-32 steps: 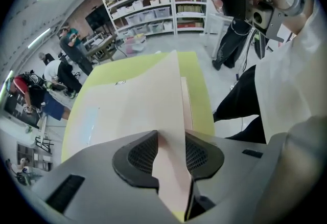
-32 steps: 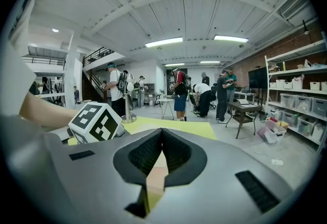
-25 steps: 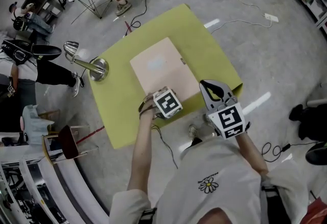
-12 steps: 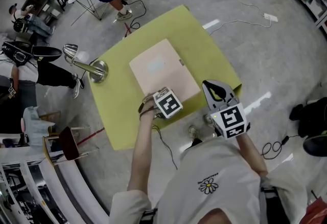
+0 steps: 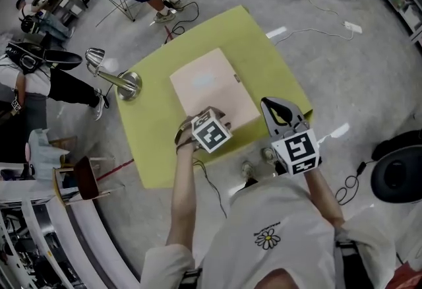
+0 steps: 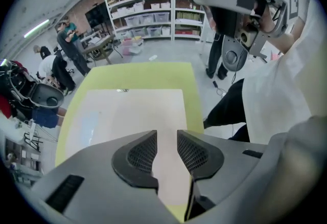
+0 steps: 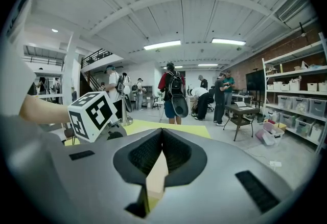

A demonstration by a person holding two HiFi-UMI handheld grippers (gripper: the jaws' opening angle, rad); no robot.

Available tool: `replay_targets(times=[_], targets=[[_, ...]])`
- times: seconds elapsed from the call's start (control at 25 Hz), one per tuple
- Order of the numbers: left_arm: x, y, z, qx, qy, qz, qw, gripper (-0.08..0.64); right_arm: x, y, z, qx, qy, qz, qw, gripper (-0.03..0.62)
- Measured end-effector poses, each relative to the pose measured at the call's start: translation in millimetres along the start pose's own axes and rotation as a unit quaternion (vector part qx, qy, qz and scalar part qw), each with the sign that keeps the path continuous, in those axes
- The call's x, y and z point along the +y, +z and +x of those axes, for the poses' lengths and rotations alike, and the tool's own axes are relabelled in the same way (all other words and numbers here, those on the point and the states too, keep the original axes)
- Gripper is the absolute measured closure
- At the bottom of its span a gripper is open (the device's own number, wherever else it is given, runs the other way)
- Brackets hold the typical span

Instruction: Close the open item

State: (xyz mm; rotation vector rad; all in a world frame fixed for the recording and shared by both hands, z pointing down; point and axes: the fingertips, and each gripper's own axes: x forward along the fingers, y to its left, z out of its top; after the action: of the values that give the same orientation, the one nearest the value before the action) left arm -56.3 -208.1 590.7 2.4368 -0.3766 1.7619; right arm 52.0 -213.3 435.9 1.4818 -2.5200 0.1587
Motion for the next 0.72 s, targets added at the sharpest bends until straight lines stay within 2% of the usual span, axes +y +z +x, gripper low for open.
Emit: replay_targets(times=[0.12,0.16,0.2,0.28,0.48,0.6,0.68,0.72], targets=[[24,22,-32,-0.057,0.060,-0.008,0.9965,0.468,-2,10,3,-0.011,0.001,-0.009,1.000,0.580],[34,32,-48,-0.086,0.088,-0.013,0.9923,0.512,-3,15,5,-0.015,0.002,-0.015,1.000,0.580],[43,42,-65,-0.120,0.113,-0.020,0.9862,0.540,-3,21,7,-0.020,0.003,-0.022,1.000,0.580],[55,62,-100,-0.187,0.150,-0.038,0.9701,0.543,-2,34,10,-0.030,0.005,-0.035,0.999,0.580],[63,87,-174,-0.309,0.243,-0.064,0.9171,0.545,5,60,12,-0.059,0.018,-0.054,0.997,0.580],[55,90,-205,-0.369,0.275,-0.097,0.8826,0.545,13,72,13,-0.077,0.026,-0.063,0.995,0.580],[50,85,-223,-0.414,0.288,-0.138,0.8527,0.546,19,80,12,-0.090,0.027,-0.068,0.993,0.580],[49,81,-233,-0.438,0.297,-0.163,0.8324,0.546,21,85,12,-0.098,0.028,-0.070,0.992,0.580]])
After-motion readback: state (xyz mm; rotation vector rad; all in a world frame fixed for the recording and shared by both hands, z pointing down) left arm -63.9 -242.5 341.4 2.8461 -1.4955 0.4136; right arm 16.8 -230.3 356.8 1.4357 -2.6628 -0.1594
